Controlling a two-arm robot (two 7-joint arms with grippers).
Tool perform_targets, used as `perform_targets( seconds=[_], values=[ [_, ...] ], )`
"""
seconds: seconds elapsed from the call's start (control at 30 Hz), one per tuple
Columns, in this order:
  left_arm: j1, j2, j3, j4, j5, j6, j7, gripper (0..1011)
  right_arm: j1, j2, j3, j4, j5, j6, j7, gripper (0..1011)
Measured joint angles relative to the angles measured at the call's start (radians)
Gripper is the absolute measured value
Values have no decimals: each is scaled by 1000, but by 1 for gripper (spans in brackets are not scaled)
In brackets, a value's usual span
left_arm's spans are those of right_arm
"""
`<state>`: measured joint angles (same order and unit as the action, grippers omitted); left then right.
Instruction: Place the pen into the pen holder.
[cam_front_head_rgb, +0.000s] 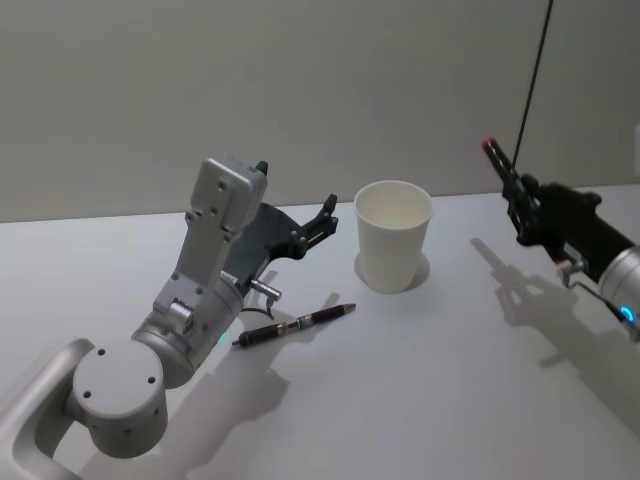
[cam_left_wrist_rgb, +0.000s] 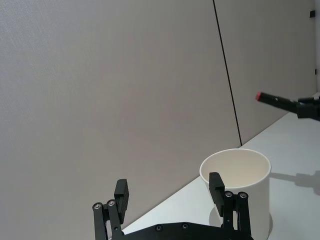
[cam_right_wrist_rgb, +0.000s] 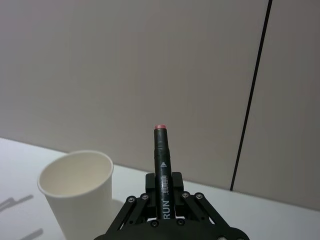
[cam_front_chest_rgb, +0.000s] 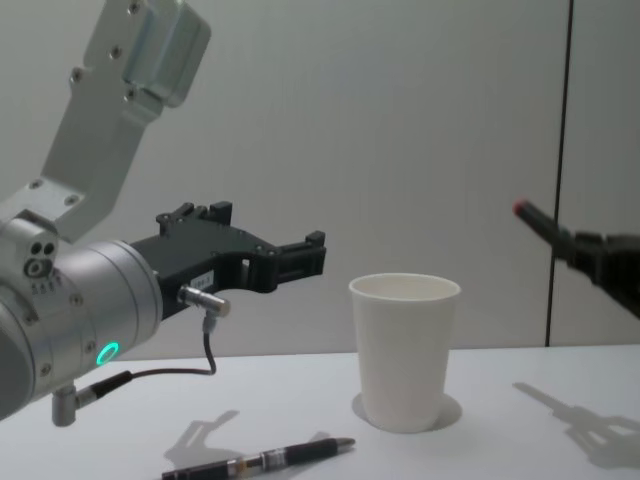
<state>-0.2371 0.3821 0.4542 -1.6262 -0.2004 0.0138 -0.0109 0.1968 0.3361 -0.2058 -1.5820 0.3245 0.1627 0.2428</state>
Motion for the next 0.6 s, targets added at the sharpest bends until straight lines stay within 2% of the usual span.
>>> perform_targets(
  seconds=[0.33, 0.37, 0.57, 0.6],
  values=[
    [0, 0, 0, 0, 0, 0, 0, 1001, 63, -39, -5, 38, 14, -144, 32, 178],
    [0, 0, 0, 0, 0, 0, 0, 1001, 63, -39, -5, 38, 14, -144, 32, 178],
    [0, 0, 0, 0, 0, 0, 0, 1001, 128, -81, -17, 91, 20, -247, 64, 178],
    [0, 0, 0, 0, 0, 0, 0, 1001, 128, -81, -17, 91, 20, -247, 64, 178]
  ],
)
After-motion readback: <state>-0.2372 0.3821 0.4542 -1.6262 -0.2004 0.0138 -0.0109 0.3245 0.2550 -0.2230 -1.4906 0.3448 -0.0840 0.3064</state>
